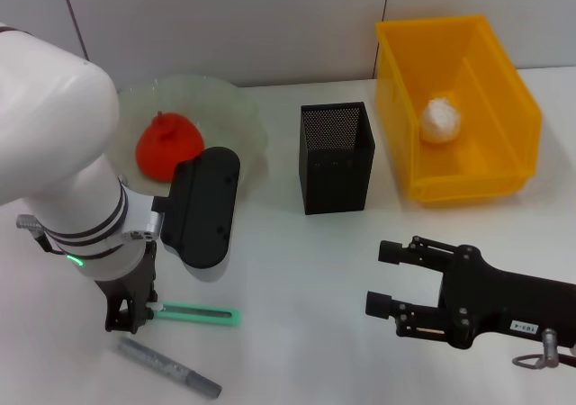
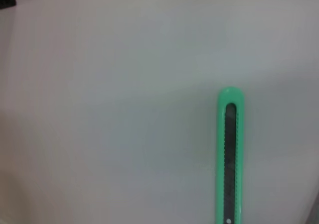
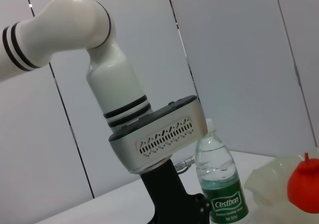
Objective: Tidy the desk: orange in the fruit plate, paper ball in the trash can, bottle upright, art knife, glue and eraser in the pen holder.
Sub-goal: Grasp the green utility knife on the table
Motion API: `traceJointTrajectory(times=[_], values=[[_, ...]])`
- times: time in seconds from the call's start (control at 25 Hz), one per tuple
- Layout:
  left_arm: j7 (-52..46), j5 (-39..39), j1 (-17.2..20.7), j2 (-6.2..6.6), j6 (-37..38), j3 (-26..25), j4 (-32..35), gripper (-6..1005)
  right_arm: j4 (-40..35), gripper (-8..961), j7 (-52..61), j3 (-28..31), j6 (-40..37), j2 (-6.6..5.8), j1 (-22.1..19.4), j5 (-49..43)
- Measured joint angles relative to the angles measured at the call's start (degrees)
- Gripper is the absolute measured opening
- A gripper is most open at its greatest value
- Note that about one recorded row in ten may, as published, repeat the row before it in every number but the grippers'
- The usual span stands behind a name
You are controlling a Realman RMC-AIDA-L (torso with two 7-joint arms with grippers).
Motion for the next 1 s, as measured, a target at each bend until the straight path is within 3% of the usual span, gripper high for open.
traceJointTrajectory(times=[1.0], values=[[0.08,0.15,-0.18,0.00,-0.52,0.00,-1.25,108,-0.15,761,0.22,0.01,0.09,-0.02,1.11,0.04]])
